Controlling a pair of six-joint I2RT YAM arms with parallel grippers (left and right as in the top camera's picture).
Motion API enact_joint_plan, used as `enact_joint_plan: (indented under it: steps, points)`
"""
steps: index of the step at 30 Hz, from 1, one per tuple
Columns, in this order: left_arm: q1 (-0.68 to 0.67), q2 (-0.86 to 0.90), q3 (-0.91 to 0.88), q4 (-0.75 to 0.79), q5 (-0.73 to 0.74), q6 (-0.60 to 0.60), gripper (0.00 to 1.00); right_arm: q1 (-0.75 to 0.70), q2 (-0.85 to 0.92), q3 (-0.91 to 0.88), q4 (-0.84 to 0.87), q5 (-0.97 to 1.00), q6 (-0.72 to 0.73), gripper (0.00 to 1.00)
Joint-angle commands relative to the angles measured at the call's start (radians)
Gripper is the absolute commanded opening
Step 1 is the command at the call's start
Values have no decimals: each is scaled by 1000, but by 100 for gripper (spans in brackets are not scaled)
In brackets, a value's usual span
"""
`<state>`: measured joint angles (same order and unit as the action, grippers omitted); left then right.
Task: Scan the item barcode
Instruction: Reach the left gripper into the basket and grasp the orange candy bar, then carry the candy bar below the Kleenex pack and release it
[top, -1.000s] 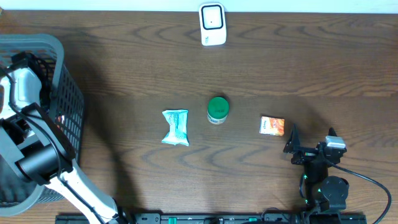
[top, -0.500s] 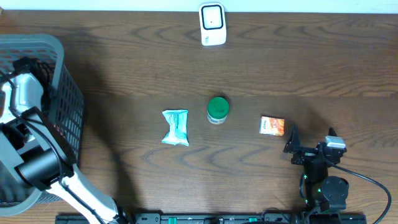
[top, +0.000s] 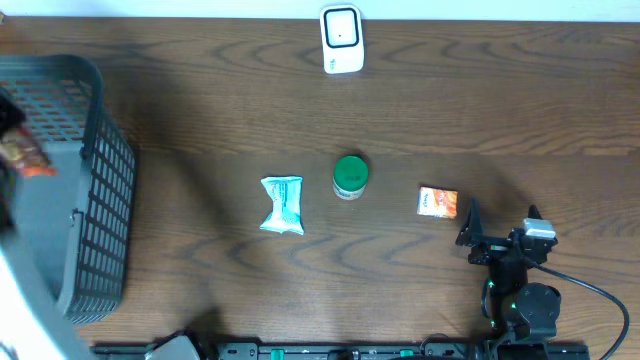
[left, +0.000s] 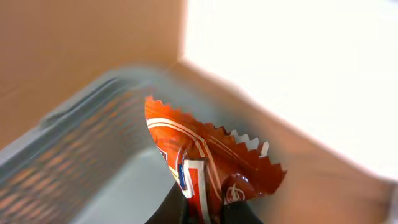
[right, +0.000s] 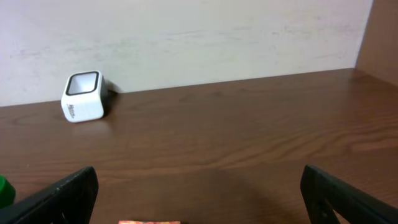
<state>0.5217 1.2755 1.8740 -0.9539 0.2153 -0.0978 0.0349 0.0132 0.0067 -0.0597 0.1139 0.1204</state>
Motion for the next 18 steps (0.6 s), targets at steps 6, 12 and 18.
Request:
enact_joint_plan:
  steps: [6, 12, 18]
  points:
    - [-405, -45, -98, -9, 918, 27, 7, 6, -2, -1, -4, 12, -13, 99]
    - [-746, 99, -279, 82, 919, 171, 7, 6, -2, -1, -4, 12, -13, 99]
    - [-932, 336, -380, 362, 1139, 293, 7, 6, -2, -1, -4, 12, -13, 99]
